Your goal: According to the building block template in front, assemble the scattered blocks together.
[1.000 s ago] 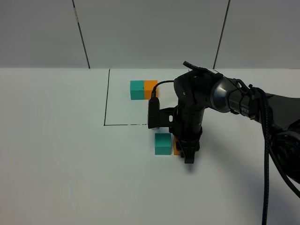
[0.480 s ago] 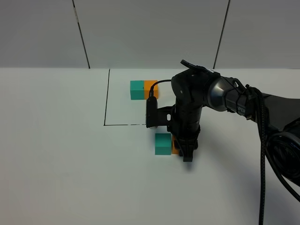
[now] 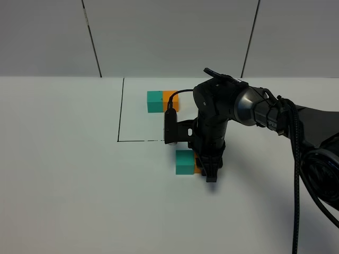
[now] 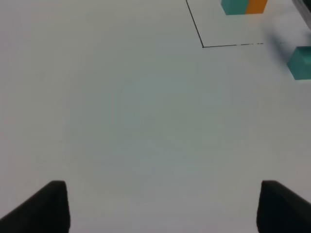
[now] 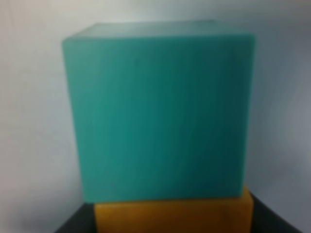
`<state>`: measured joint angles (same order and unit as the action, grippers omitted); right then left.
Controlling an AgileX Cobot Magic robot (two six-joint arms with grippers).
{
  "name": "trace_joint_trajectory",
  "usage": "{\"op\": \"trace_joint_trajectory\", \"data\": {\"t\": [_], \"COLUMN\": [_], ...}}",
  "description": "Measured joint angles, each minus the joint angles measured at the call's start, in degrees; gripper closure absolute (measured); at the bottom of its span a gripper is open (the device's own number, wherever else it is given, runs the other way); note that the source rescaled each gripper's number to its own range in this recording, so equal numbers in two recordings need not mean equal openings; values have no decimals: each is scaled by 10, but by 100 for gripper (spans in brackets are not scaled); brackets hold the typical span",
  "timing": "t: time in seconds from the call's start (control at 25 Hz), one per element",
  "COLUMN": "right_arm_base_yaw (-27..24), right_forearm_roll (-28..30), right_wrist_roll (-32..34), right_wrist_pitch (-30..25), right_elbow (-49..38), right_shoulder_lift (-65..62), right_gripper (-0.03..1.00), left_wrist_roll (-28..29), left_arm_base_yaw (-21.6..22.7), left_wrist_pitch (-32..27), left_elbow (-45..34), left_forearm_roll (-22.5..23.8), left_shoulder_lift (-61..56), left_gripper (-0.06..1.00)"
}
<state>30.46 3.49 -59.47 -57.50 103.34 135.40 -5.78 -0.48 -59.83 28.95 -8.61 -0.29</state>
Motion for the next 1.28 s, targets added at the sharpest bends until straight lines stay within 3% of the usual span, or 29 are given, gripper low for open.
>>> {"op": "trace_joint_trajectory", "data": {"t": [0.72, 0.8, 0.88, 0.96, 1.04, 1.08, 1.28], "right_arm_base_yaw": [0, 0, 0, 0, 0, 0, 0], "right_forearm_roll": [-17, -24, -28, -28, -21, -14, 2], "right_wrist_roll": [-9, -5, 11, 39, 74, 89, 140], "right_wrist_pitch": [-1, 3, 7, 11, 11, 10, -26], "right_elbow": [1, 1, 1, 1, 0, -1, -4], "right_shoulder_lift": [1, -1, -1, -4, -6, -8, -42], "right_gripper": [95, 81, 56, 23, 3, -2, -3], "left_wrist_roll": [0, 0, 0, 0, 0, 0, 1], "left_arm_base_yaw": [0, 0, 0, 0, 0, 0, 0], "left_wrist_pitch": [0, 0, 0, 0, 0, 0, 0], "left_elbow": [0, 0, 0, 0, 0, 0, 0], "left_forearm_roll": [0, 0, 0, 0, 0, 0, 0], "left_shoulder_lift": [0, 0, 0, 0, 0, 0, 0], "left_gripper": [21, 21, 21, 21, 21, 21, 21]}}
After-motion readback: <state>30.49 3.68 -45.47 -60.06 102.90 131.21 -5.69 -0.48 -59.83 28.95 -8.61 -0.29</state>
